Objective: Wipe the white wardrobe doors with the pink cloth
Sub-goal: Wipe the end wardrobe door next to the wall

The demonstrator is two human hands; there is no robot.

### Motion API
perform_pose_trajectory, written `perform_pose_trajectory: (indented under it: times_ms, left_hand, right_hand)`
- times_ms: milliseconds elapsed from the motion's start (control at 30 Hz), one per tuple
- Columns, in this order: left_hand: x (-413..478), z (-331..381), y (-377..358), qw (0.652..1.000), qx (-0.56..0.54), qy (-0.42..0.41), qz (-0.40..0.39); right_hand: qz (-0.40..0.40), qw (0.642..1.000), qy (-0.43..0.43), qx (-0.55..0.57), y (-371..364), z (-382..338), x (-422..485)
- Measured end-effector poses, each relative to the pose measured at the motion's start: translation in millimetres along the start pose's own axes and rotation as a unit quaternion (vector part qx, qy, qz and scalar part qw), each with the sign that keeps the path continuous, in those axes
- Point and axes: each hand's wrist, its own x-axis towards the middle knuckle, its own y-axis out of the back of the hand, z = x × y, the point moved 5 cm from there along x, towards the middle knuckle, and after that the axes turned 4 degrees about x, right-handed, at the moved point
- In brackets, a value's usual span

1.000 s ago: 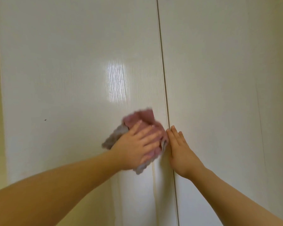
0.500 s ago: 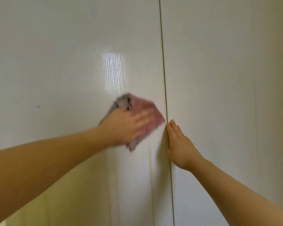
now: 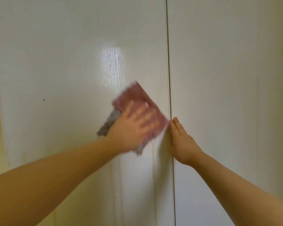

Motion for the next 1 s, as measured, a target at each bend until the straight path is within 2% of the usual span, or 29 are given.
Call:
perform_pose_trajectory:
  times_ms: [67, 100, 133, 200, 267, 300, 433, 600, 733, 833, 900, 1000]
  left_hand:
    - [-26.4, 39.3, 3.1, 0.988, -0.057, -0.147, -0.005]
    - [-32.1, 36.3, 4.1, 0.981, -0.062, -0.184, -0.009]
    - [-32.1, 22.8, 5.6, 0.983, -0.053, -0.178, -0.007]
    - [-29.7, -23.8, 10.0, 0.998, -0.046, -0.042, -0.015]
    - [-41.2, -57.0, 14.1, 0.997, -0.024, 0.075, -0.022]
    - [-49.5, -54.9, 12.8, 0.996, -0.019, 0.079, -0.029]
    - [-108.9, -31.0, 17.9, 0.997, -0.038, -0.045, -0.050]
    - [-168.3, -93.8, 31.0, 0.996, -0.038, 0.004, -0.075]
    - [-115.8, -46.6, 18.1, 0.999, -0.040, 0.008, -0.021]
    - [-78.0, -10.7, 13.9, 0.997, -0.062, -0.029, -0.032]
    - [-93.1, -19.9, 15.9, 0.996, -0.062, -0.038, -0.046]
    - [-162.1, -65.2, 22.6, 0.996, -0.066, -0.004, -0.060]
  right_hand:
    - [0.003, 1.000, -0.003, -0.018, -0.2, 1.4, -2.3]
    - [0.005, 1.000, -0.005, -0.024, 0.1, 2.0, -3.2]
    - [0.010, 1.000, -0.008, -0.027, 0.4, 2.2, -3.7]
    - [0.020, 0.999, -0.022, -0.026, -0.3, 1.2, -4.2]
    - [0.044, 0.998, -0.036, -0.025, -1.1, -2.8, -4.6]
    - [0.064, 0.997, -0.036, -0.027, 1.0, -6.3, -5.2]
    - [0.123, 0.990, 0.039, -0.050, 1.0, -35.9, -10.4]
    - [0.124, 0.987, 0.090, -0.056, -0.3, -52.5, -8.2]
    - [0.119, 0.987, 0.093, -0.054, -5.1, -58.0, -9.9]
    - [0.127, 0.984, 0.112, -0.055, -10.3, -66.0, -10.3]
    - [0.132, 0.982, 0.119, -0.062, -12.4, -71.9, -10.5]
    - [0.139, 0.976, 0.146, -0.081, -13.5, -86.5, -7.6]
